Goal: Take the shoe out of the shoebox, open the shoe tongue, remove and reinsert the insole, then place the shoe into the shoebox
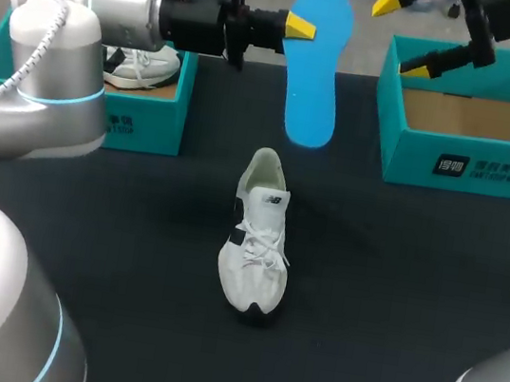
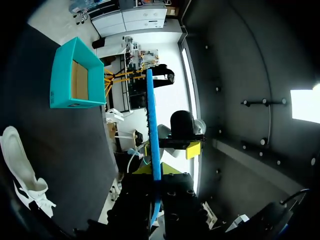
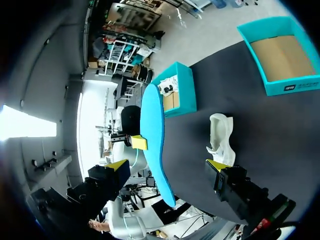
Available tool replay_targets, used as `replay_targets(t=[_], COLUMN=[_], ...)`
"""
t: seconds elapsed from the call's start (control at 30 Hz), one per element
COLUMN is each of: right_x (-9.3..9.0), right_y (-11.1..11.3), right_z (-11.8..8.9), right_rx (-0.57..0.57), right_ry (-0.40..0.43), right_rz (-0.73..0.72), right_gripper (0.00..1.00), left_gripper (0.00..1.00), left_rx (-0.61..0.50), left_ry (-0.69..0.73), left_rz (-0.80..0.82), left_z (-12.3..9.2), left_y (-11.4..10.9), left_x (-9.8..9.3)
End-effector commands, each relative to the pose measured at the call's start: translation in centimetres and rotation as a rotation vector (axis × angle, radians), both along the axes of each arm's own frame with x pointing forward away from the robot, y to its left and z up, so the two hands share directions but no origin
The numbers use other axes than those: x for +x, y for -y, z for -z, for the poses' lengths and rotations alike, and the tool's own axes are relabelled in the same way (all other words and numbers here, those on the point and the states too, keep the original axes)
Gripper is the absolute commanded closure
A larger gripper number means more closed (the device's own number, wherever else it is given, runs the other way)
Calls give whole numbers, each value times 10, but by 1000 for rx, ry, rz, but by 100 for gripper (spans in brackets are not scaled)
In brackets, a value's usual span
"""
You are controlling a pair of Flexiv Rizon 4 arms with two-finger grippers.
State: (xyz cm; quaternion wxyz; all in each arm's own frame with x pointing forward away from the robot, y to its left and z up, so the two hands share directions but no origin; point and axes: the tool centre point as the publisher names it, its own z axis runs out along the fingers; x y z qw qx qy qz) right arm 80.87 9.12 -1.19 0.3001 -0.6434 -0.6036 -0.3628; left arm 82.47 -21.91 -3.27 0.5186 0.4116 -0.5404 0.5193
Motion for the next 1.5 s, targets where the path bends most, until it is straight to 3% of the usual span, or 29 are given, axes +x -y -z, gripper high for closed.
replay_targets(t=[0.03,0.27,0.6,1.43,1.5], right_x=[-1,2,3,3,3], right_y=[1,5,6,6,6], right_z=[9,12,21,22,22], right_rx=[401,459,473,471,471], right_ry=[60,126,98,94,94], right_rz=[-21,-38,-43,-30,-30], right_gripper=[0,0,0,0,0], left_gripper=[100,100,100,100,100], left_rx=[-1,10,10,27,57], left_ry=[-3,-14,-14,-26,220], left_rz=[0,1,3,8,24], left_z=[0,3,2,5,1], left_y=[1,2,2,3,1], left_x=[0,1,1,3,0])
